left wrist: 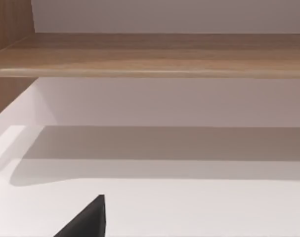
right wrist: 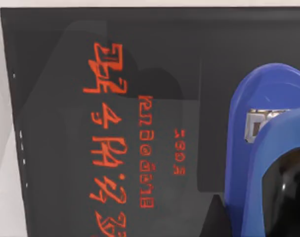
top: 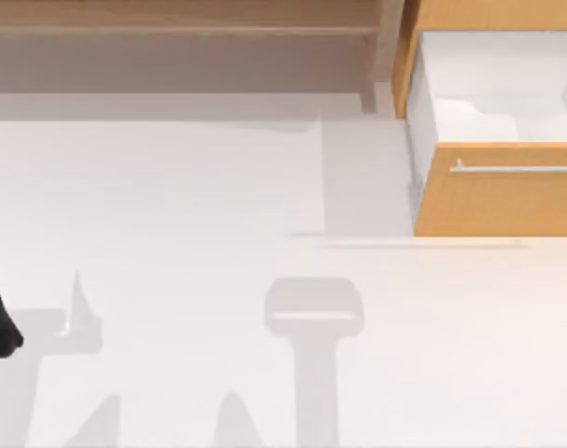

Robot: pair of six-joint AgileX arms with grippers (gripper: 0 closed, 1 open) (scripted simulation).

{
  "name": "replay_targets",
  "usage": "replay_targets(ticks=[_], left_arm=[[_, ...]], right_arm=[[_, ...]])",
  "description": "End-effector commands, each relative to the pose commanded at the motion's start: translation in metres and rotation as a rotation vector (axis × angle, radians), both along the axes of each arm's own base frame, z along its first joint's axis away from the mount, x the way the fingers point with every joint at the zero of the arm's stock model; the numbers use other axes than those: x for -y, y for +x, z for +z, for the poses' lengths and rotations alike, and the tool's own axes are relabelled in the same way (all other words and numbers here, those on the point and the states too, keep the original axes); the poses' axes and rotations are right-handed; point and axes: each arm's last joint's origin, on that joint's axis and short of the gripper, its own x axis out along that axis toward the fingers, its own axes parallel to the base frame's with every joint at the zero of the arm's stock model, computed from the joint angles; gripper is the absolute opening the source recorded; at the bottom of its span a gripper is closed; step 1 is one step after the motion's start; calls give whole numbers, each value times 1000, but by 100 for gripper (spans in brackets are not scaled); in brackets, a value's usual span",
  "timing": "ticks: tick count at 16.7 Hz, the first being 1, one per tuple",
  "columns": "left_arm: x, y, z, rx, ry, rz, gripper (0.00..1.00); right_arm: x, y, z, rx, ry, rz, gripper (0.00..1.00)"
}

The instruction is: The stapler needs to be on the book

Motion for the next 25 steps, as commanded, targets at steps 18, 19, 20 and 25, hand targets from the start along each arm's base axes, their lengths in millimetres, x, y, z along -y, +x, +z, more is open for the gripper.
replay_targets(ticks=[18, 19, 20, 25], left_arm=[[0, 0, 0, 0, 0, 0, 100], [0, 0, 0, 0, 0, 0, 100], [0, 0, 0, 0, 0, 0, 100], [0, 0, 0, 0, 0, 0, 100]], right_arm=[[0, 2, -30, 0, 0, 0, 45], [0, 2, -30, 0, 0, 0, 53], [0, 2, -30, 0, 0, 0, 60], [0, 2, -30, 0, 0, 0, 98]])
